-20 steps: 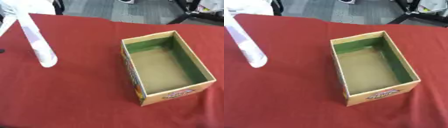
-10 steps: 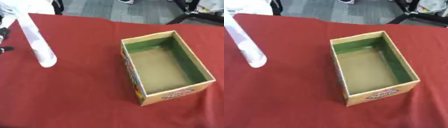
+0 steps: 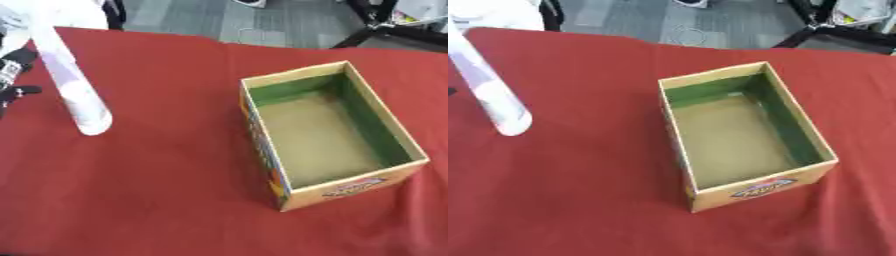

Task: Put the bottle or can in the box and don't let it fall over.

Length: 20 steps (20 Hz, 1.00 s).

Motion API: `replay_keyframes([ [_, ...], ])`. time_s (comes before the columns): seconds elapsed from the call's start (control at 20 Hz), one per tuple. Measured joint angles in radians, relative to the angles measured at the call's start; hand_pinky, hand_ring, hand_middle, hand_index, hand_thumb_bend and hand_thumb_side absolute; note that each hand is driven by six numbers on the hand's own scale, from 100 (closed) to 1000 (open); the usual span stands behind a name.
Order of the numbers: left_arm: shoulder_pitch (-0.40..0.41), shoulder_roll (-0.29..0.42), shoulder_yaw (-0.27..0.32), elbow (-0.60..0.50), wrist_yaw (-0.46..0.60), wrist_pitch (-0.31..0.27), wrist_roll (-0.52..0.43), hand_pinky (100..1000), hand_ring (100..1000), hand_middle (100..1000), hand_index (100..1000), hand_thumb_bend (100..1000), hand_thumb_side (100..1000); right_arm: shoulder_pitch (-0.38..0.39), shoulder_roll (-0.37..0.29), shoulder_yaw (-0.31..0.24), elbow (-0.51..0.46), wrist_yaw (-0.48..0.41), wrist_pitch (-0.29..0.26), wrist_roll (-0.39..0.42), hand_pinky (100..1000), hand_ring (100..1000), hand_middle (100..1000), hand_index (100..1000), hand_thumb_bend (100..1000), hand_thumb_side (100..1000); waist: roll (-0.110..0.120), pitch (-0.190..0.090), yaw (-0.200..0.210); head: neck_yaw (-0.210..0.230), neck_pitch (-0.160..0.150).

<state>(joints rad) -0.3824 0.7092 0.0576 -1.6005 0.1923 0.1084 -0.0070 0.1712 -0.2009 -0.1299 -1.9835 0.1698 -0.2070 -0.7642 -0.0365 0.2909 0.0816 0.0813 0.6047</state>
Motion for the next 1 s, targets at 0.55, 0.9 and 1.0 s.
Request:
replay_keyframes([
  [0.55, -0.006, 0.000, -0.004, 0.005, -0.023, -0.018, -0.017, 872, 1000, 1000, 909, 606, 1000, 0.001, 0.000, 0.001, 0.000, 0.000, 0.001, 0.002, 592, 699, 795, 814, 100, 809, 0.000, 0.000, 0.001, 0.000, 0.000],
  [0.9, -0.005, 0.000, 0.002, 0.018, -0.070, -0.031, -0.066, 892, 1000, 1000, 927, 540, 925, 0.001, 0.000, 0.002, 0.000, 0.000, 0.003, 0.004, 592, 699, 795, 813, 100, 808, -0.001, 0.000, 0.001, 0.000, -0.001],
  [1.0, -0.005, 0.000, 0.002, 0.022, -0.070, -0.037, -0.081, 891, 1000, 1000, 926, 509, 891, 0.001, 0.000, 0.002, 0.000, 0.000, 0.004, 0.004, 592, 699, 795, 813, 100, 809, -0.002, 0.000, 0.001, 0.000, -0.001],
])
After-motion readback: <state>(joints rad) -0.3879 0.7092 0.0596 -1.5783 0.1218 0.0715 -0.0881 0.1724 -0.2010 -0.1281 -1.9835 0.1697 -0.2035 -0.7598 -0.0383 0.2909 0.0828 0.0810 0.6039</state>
